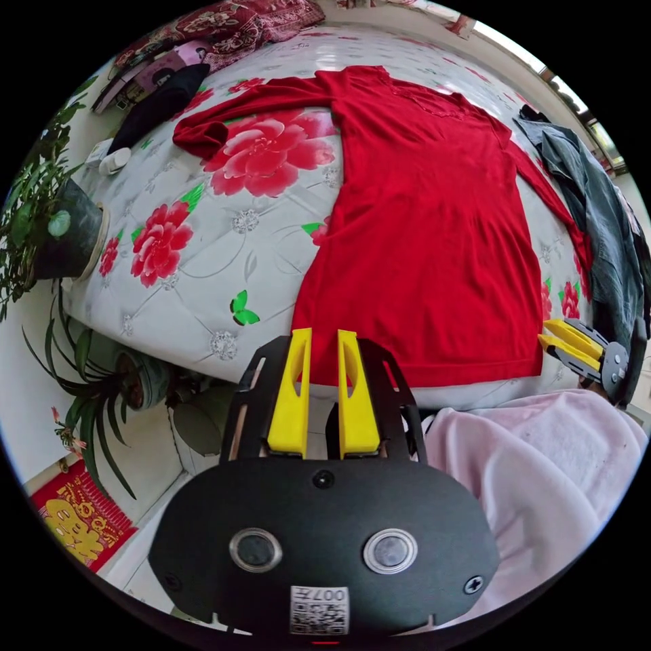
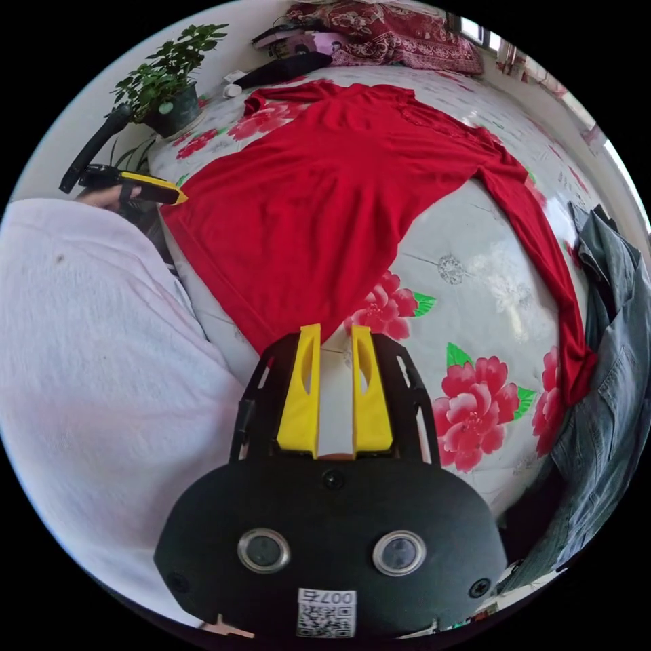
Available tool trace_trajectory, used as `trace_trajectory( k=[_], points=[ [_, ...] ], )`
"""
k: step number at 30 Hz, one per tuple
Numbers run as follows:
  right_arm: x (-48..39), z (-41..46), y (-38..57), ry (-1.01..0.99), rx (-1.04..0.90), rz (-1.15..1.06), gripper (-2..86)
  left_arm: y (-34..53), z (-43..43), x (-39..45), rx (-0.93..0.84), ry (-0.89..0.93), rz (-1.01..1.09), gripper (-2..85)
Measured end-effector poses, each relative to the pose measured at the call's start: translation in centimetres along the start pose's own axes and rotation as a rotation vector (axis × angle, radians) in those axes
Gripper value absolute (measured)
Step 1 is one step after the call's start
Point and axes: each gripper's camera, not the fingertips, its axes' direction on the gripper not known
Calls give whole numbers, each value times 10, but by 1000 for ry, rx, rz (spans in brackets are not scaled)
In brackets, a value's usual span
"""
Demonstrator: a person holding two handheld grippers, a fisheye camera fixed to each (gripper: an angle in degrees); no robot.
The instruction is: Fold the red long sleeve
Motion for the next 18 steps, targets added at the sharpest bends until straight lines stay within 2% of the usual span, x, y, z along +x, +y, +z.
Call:
trace_trajectory(
  k=[18],
  points=[
    [1,-1,15,-40,-5,-12,36,-16,0,-6,39,-14,-9,64]
  ],
)
